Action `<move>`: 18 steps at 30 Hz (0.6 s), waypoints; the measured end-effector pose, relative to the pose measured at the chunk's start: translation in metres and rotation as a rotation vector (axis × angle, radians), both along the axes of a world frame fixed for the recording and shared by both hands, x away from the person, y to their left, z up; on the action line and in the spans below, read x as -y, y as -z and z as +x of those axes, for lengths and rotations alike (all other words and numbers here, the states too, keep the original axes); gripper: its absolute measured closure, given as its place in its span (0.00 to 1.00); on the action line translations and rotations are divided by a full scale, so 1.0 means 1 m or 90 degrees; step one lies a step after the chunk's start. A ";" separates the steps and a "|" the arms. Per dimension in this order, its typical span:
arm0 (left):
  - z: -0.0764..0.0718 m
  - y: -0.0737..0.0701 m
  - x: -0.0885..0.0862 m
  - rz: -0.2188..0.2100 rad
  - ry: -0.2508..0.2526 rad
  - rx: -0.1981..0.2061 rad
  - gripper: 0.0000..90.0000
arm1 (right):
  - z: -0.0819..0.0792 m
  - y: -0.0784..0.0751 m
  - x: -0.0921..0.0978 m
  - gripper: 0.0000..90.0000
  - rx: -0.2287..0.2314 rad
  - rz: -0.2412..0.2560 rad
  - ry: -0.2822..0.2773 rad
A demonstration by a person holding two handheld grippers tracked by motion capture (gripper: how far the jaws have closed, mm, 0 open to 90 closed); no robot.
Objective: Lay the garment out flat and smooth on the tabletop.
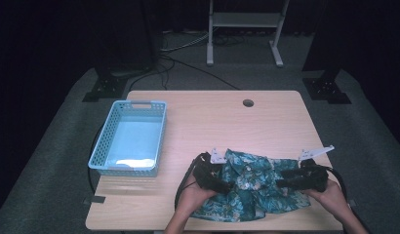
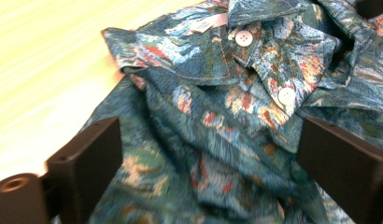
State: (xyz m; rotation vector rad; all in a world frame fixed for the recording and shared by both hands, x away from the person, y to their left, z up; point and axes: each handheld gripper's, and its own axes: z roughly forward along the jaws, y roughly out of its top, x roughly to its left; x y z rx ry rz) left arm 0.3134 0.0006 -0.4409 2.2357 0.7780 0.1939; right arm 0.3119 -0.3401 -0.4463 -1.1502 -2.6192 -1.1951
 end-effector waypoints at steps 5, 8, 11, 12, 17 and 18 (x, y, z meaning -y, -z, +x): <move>0.009 0.009 0.008 0.016 0.000 -0.026 0.16 | 0.003 0.008 -0.008 0.60 -0.004 -0.023 0.007; 0.013 0.015 0.008 0.019 0.008 -0.040 0.25 | 0.001 0.009 -0.011 0.71 0.006 -0.029 0.004; 0.014 0.019 0.005 0.010 0.013 -0.055 0.36 | -0.002 0.011 -0.013 0.81 0.019 -0.034 -0.006; 0.015 0.020 0.003 0.010 0.018 -0.062 0.40 | -0.003 0.011 -0.014 0.83 0.026 -0.034 -0.008; 0.011 0.022 0.000 0.013 0.049 -0.079 0.61 | -0.012 0.006 -0.020 0.91 0.054 -0.032 -0.024; 0.010 0.022 0.000 0.015 0.054 -0.078 0.65 | -0.014 0.004 -0.022 0.92 0.057 -0.033 -0.030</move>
